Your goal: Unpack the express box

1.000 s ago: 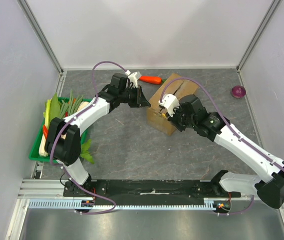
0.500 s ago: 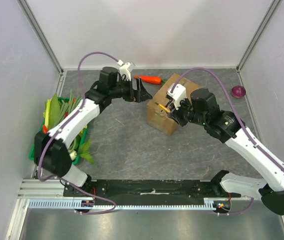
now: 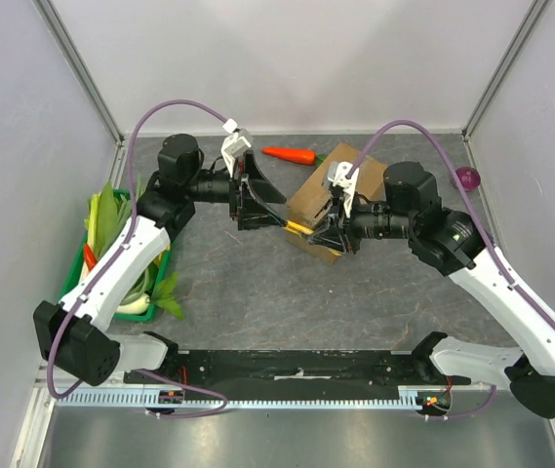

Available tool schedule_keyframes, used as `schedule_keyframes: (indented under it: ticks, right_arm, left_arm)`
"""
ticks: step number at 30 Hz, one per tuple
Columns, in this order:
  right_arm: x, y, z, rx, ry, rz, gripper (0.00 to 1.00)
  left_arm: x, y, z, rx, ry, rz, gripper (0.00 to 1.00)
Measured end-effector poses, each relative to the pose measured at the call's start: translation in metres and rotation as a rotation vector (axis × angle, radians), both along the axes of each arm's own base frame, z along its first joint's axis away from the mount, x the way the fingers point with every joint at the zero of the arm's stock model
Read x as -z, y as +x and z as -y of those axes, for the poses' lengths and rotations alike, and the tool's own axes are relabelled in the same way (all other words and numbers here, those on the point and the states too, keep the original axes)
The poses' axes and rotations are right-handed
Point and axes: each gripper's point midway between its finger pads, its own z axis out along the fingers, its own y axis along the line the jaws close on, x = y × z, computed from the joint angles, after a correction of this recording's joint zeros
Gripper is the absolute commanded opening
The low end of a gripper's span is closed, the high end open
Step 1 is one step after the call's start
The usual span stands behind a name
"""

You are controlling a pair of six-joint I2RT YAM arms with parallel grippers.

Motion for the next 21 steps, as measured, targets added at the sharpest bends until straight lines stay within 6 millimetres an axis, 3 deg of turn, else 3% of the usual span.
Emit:
schedule_keyframes:
  ticks: [4,7,10,11,13,14,17,18,20,21]
  right_arm:
    - [-0.009,-0.012,-0.006,-0.069,0.034,-0.016,0.00]
    - [-0.011,-0.015,-0.009,-0.096,0.044,-0.031,0.00]
    - [-0.010,-0.017,-0.011,-0.105,0.046,-0.052,0.00]
    - [-0.009,-0.017,-0.011,-0.108,0.046,-0.058,0.00]
    - [-0.009,-0.017,-0.012,-0.108,0.045,-0.066,0.00]
    - [-0.007,-0.015,-0.012,-0.101,0.039,-0.074,0.00]
    - [-0.009,-0.015,-0.011,-0.088,0.045,-0.097,0.36]
    - [-0.010,-0.014,-0.011,-0.084,0.047,-0.098,0.62]
    - [-0.013,-0.010,-0.011,-0.057,0.056,-0.091,0.83]
    - [-0.017,-0.007,-0.011,-0.038,0.069,-0.079,0.88]
  left_arm:
    - [0.015,-0.018,0.005,0.122,0.008,-0.056,0.85]
    - [0.014,-0.032,0.009,0.188,0.001,-0.057,0.74]
    - [0.012,-0.042,0.010,0.235,-0.005,-0.055,0.53]
    - [0.011,-0.044,0.010,0.245,-0.006,-0.054,0.26]
    - [0.011,-0.047,0.010,0.257,-0.006,-0.061,0.04]
    - [0.010,-0.051,0.010,0.277,-0.009,-0.059,0.02]
    - [0.007,-0.050,0.011,0.280,-0.017,-0.030,0.02]
    - [0.006,-0.049,0.011,0.276,-0.019,-0.023,0.02]
    - [0.003,-0.044,0.012,0.240,-0.020,-0.009,0.02]
    - [0.002,-0.041,0.013,0.213,-0.018,-0.006,0.02]
